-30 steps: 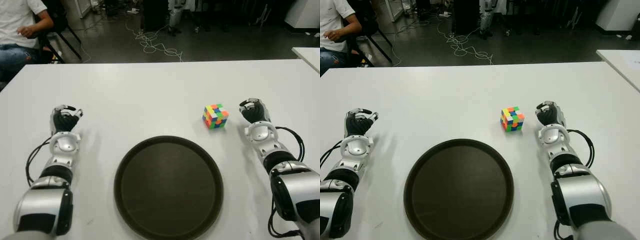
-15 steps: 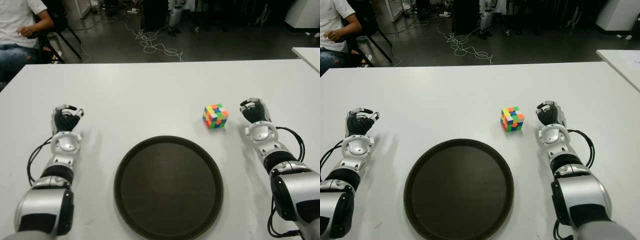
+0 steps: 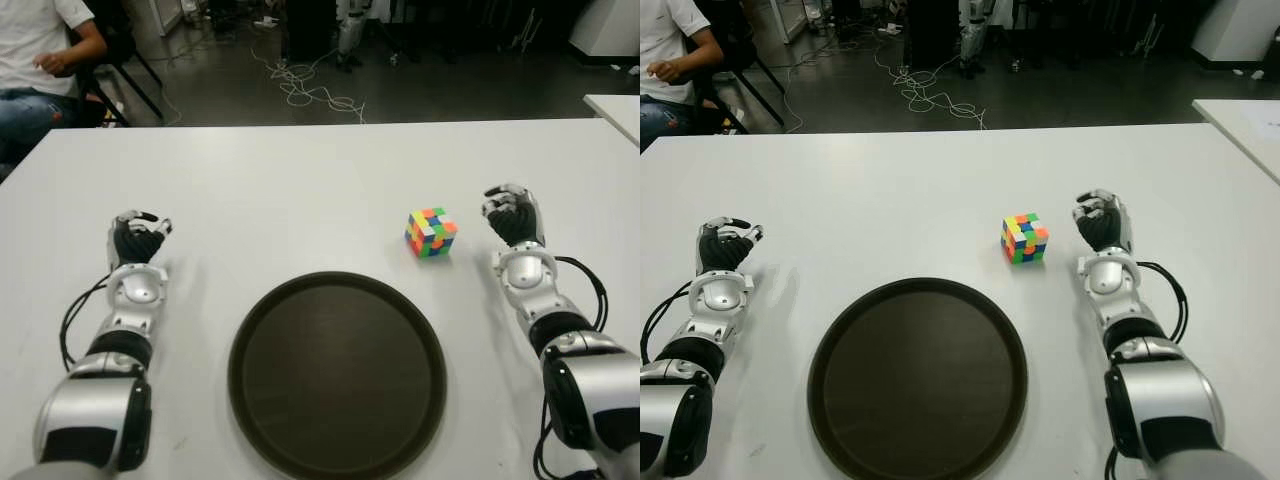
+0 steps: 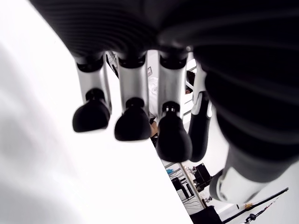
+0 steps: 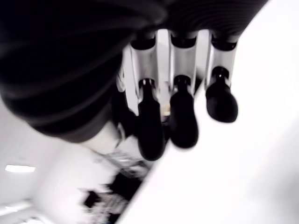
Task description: Pick up the Rubik's Cube and put it in the plate
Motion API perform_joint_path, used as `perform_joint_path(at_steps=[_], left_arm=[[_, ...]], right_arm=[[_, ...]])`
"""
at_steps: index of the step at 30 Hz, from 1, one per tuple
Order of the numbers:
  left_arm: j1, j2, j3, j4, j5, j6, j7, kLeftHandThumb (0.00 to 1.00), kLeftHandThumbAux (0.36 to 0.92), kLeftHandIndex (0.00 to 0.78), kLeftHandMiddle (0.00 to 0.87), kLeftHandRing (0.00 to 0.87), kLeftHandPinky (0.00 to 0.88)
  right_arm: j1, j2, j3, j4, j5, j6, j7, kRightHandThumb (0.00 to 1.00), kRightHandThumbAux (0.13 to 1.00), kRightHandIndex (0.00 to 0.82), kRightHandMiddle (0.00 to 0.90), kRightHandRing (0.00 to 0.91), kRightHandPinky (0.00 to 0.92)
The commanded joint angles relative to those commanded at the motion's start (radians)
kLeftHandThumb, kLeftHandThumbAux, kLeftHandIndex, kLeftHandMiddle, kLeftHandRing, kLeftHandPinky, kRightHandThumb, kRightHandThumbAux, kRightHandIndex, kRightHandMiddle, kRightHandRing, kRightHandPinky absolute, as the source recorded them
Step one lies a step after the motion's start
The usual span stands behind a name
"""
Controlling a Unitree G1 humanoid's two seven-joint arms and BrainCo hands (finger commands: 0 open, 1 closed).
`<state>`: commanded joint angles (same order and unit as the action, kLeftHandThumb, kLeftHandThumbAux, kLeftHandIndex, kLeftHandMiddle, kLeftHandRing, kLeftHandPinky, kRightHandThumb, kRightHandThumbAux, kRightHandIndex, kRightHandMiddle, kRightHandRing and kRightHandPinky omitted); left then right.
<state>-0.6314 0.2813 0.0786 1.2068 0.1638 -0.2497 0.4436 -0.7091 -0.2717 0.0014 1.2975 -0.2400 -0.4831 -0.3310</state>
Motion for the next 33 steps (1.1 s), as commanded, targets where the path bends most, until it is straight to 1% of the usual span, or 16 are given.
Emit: perform_joint_path(at_steps=[2,3,4,6,9,13,14,17,21,23,25,27,28,30,31,33], left_arm=[[-0.001,0.0,0.001,-0.001,-0.002,0.002,-0.001,0.713,0.701,0.441,0.805,0.809,0.799],[-0.001,0.0,0.002,0.0,-0.002,0.004,-0.001,0.713,0.701,0.441,0.805,0.809,0.799],[-0.001,0.0,0.002,0.0,-0.002,0.005,-0.001,0.713,0.701,0.441,0.805,0.809,0.798],[-0.001,0.0,0.003,0.0,-0.002,0.005,0.0,0.713,0.701,0.441,0.806,0.809,0.798],[-0.001,0.0,0.003,0.0,-0.002,0.005,0.001,0.713,0.701,0.442,0.806,0.809,0.797],[-0.001,0.0,0.004,0.002,-0.002,0.001,0.001,0.713,0.701,0.442,0.807,0.809,0.799],[-0.001,0.0,0.004,0.002,-0.002,0.001,0.0,0.713,0.7,0.442,0.808,0.811,0.801],[-0.002,0.0,0.003,0.003,-0.002,0.0,-0.001,0.713,0.7,0.442,0.809,0.813,0.803],[-0.002,-0.001,0.002,0.004,-0.001,0.001,0.0,0.713,0.7,0.442,0.81,0.813,0.802],[-0.003,-0.001,0.002,0.004,0.0,0.001,0.001,0.713,0.7,0.442,0.81,0.813,0.802],[-0.003,-0.002,0.002,0.004,0.0,0.001,0.003,0.713,0.7,0.442,0.81,0.812,0.8],[-0.003,-0.003,0.002,0.004,0.0,0.001,0.005,0.713,0.7,0.442,0.81,0.81,0.797],[-0.003,-0.004,0.002,0.004,0.0,0.001,0.006,0.713,0.701,0.442,0.81,0.81,0.796],[-0.003,-0.005,0.001,0.003,0.001,0.0,0.009,0.713,0.701,0.442,0.81,0.809,0.794],[-0.003,-0.006,0.001,0.002,0.001,0.0,0.01,0.713,0.701,0.442,0.81,0.809,0.794],[-0.002,-0.007,0.0,0.001,0.002,0.0,0.012,0.713,0.7,0.442,0.81,0.809,0.796]], right_arm=[[0.002,-0.004,0.005,0.002,-0.003,-0.013,0.028,0.191,0.65,0.159,0.198,0.223,0.223],[0.002,-0.008,0.014,0.002,-0.011,-0.019,0.043,0.153,0.643,0.139,0.181,0.202,0.2],[0.002,-0.01,0.02,0.002,-0.017,-0.023,0.053,0.098,0.633,0.093,0.126,0.138,0.137],[0.003,-0.015,0.031,0.002,-0.028,-0.03,0.064,0.04,0.627,0.04,0.06,0.064,0.067],[0.003,-0.016,0.033,0.002,-0.031,-0.034,0.068,0.016,0.628,0.016,0.029,0.029,0.035],[0.004,-0.023,0.062,-0.002,-0.06,-0.045,0.06,0.003,0.624,0.003,0.007,0.009,0.009],[0.004,-0.024,0.064,-0.002,-0.063,-0.046,0.057,0.002,0.624,0.002,0.02,0.05,0.037],[0.004,-0.027,0.073,-0.002,-0.074,-0.049,0.051,0.0,0.624,0.0,0.031,0.084,0.053],[0.003,-0.03,0.089,-0.004,-0.091,-0.054,0.04,0.0,0.627,0.0,0.01,0.04,0.017],[0.004,-0.031,0.097,-0.006,-0.1,-0.057,0.033,0.0,0.609,0.0,0.004,0.02,0.009],[0.005,-0.032,0.101,-0.006,-0.105,-0.059,0.028,0.0,0.606,0.0,0.006,0.035,0.035],[0.005,-0.034,0.105,-0.006,-0.108,-0.061,0.026,0.0,0.63,0.0,0.01,0.049,0.055],[0.005,-0.035,0.106,-0.006,-0.108,-0.062,0.026,0.0,0.651,0.0,0.035,0.107,0.129],[0.006,-0.036,0.108,-0.006,-0.11,-0.065,0.028,0.0,0.665,0.0,0.06,0.172,0.2],[0.006,-0.037,0.109,-0.006,-0.111,-0.066,0.03,0.0,0.665,0.0,0.063,0.182,0.208],[0.007,-0.039,0.112,-0.006,-0.112,-0.068,0.033,0.0,0.642,0.0,0.036,0.134,0.153]])
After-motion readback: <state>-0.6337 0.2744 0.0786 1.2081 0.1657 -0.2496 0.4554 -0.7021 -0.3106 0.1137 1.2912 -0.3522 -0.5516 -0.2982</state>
